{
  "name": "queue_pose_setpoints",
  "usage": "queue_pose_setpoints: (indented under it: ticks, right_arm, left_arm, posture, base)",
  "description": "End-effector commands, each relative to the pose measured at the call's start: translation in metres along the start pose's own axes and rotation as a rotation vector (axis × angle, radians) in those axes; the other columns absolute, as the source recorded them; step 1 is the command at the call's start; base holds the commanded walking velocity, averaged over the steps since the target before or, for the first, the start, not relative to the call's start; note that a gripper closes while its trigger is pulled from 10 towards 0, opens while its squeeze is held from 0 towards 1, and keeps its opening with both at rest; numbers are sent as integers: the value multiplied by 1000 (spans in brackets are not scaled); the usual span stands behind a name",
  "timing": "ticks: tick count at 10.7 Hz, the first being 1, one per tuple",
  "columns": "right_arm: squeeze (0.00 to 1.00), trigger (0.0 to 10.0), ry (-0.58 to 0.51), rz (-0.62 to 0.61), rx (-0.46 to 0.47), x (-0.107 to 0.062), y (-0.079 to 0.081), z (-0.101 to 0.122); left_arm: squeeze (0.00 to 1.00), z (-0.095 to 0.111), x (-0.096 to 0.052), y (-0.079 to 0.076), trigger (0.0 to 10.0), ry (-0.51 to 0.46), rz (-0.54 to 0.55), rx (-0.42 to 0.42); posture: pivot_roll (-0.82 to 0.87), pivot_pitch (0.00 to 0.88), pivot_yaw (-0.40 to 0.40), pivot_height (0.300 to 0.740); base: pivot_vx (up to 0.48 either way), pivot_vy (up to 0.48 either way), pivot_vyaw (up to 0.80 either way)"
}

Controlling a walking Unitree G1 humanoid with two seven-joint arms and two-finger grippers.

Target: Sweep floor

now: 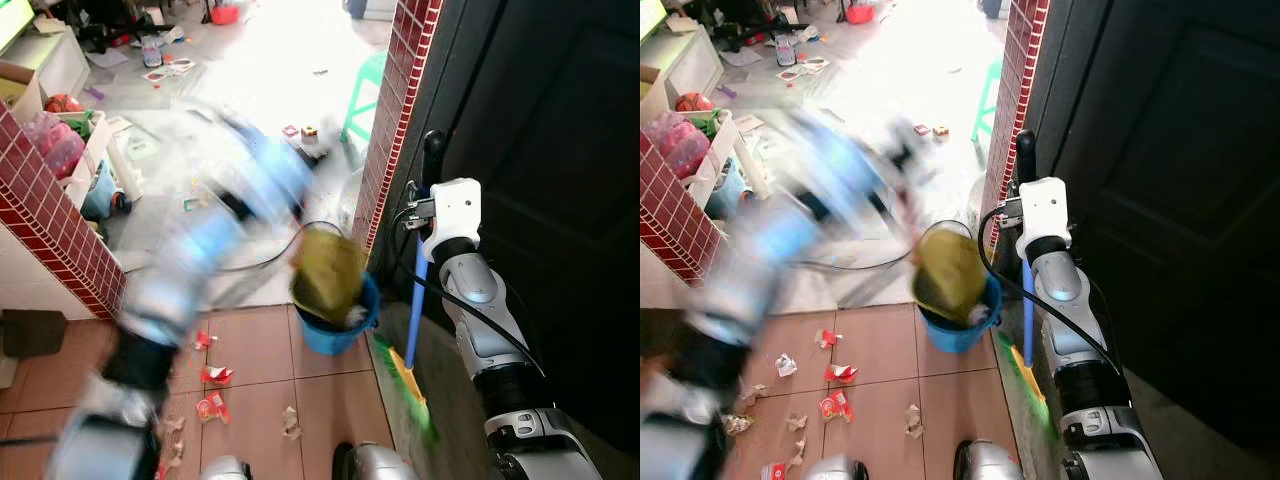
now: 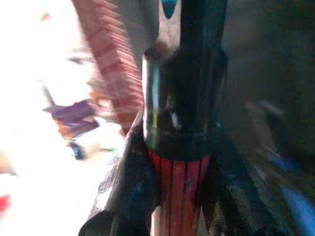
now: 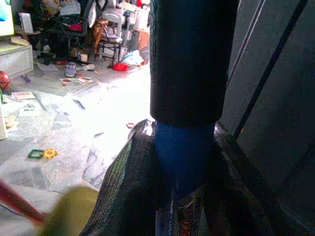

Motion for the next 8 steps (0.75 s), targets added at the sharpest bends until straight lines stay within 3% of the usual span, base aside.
queue_pose_setpoints:
  ticks: [1, 3, 5, 6, 7, 8]
  right_arm:
    - [0, 10000, -55, 10, -9, 6, 2, 15]
    - [0, 10000, -58, 13, -7, 6, 3, 15]
    - [0, 10000, -54, 13, -10, 4, 1, 14]
    - [0, 10000, -53, 14, -10, 4, 1, 13]
    - [0, 10000, -46, 25, -10, 2, 1, 12]
    - [0, 10000, -36, 30, -15, 0, 0, 9]
  left_arm:
    - [0, 27, 0, 23, 10000, -96, 97, 36]
    - [0, 41, -6, 50, 10000, -150, 245, 8]
    - [0, 56, -28, 99, 10000, -128, 482, 172]
    - [0, 46, -37, 108, 10000, -73, 538, 190]
    - [0, 36, -54, 111, 10000, -17, 576, 214]
    - [0, 32, -62, 111, 10000, 10, 587, 226]
  posture:
    - [-87, 50, -29, 740]
    - [-86, 52, -29, 740]
    - [-85, 56, -30, 740]
    - [-84, 58, -28, 740]
    - [-80, 71, -35, 740]
    - [-76, 69, -35, 740]
  base:
    - [0, 0, 0]
    - [0, 0, 0]
    - [0, 0, 0]
    - [0, 0, 0]
    - [0, 0, 0]
    - [0, 0, 0]
Point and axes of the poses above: a point about 5 cm out from each wrist's last joint towards the gripper, its own x axis pointing out of the wrist towards the gripper, its own z axis along the axis of the wrist's last joint, y = z × x, the point moved 4 cm from there along x, pointing out of the wrist towards the gripper, and after that the axes turned 2 degrees about x, right-handed, at the moved point
